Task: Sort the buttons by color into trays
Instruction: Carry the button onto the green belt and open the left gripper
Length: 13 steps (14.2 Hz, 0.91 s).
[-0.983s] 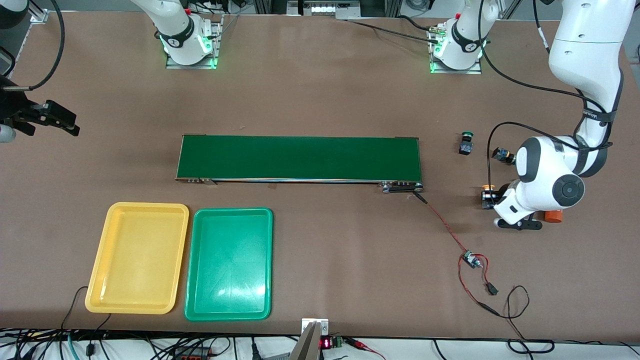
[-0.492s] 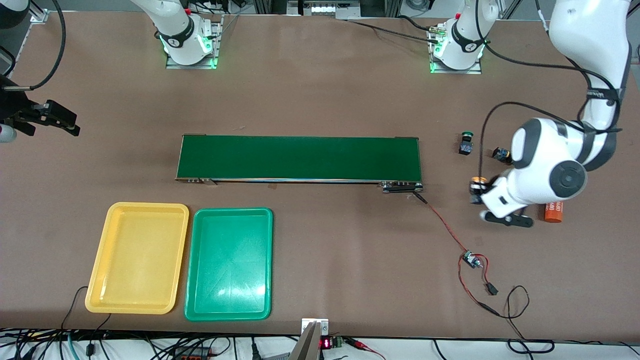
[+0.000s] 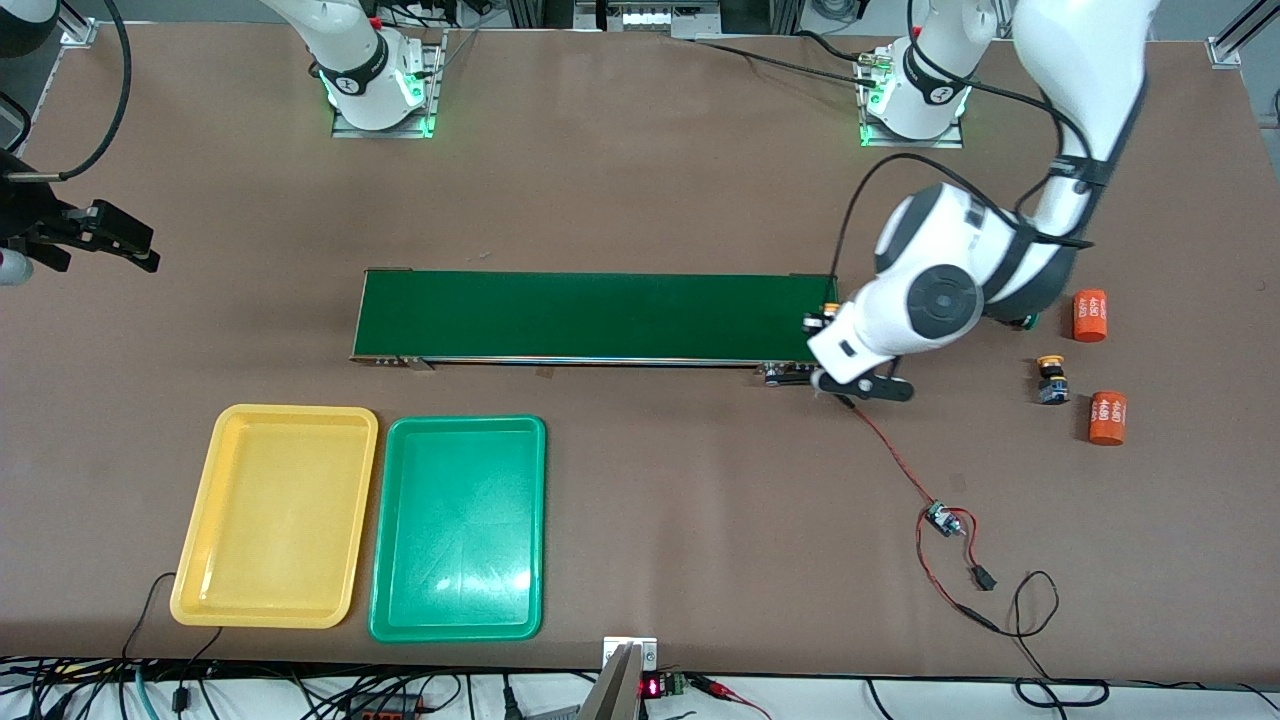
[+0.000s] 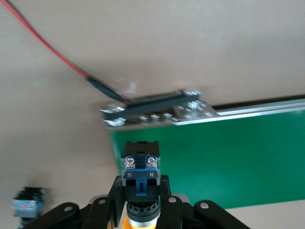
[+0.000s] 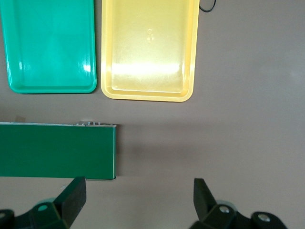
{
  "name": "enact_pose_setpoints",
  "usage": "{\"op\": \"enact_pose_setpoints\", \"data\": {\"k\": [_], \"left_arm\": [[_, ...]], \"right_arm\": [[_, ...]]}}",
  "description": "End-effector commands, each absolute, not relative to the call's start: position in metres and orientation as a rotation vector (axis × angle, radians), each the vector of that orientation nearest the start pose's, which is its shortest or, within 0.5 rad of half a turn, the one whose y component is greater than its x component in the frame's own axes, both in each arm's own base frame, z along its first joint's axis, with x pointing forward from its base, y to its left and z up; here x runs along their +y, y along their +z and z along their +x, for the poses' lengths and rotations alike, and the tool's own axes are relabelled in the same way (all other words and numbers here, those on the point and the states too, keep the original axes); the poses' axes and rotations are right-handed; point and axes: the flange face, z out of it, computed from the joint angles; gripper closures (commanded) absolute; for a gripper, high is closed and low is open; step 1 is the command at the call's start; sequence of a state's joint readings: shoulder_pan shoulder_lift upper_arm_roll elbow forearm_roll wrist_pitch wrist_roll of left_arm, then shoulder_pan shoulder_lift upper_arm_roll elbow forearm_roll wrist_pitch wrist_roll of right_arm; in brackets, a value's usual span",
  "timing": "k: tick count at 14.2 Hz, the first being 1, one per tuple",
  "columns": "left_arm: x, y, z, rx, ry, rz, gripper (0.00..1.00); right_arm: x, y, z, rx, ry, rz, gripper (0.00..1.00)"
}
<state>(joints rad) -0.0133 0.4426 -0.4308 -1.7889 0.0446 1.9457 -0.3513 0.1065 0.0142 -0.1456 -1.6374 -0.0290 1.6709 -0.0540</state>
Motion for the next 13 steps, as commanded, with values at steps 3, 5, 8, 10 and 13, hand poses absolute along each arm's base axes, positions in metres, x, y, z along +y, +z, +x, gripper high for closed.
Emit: {"op": "enact_pose_setpoints", "data": {"k": [3,5,8,10,13], "left_arm": [[-0.271,0.288,0.55,0.17,0.458,-3.124,0.78],[-0.274,0.274,0.543,0.148,0.452,-3.131,0.78],[-0.286,0.255,0.529,0.128,0.378,-3.161,0.75],[-0.285,0.254,0.53,0.123,0.376,-3.163,0.68],[-0.281,0.261,0.534,0.121,0.355,-3.169,0.16]], "right_arm": [[-0.028,0.592,0.567,-0.025,-0.021,-3.185,0.0],[-0.028,0.592,0.567,-0.018,-0.022,-3.183,0.0],[-0.03,0.587,0.569,-0.004,-0.003,-3.175,0.0],[-0.03,0.58,0.572,-0.005,0.019,-3.177,0.0],[-0.026,0.572,0.577,-0.023,0.031,-3.181,0.0]]}}
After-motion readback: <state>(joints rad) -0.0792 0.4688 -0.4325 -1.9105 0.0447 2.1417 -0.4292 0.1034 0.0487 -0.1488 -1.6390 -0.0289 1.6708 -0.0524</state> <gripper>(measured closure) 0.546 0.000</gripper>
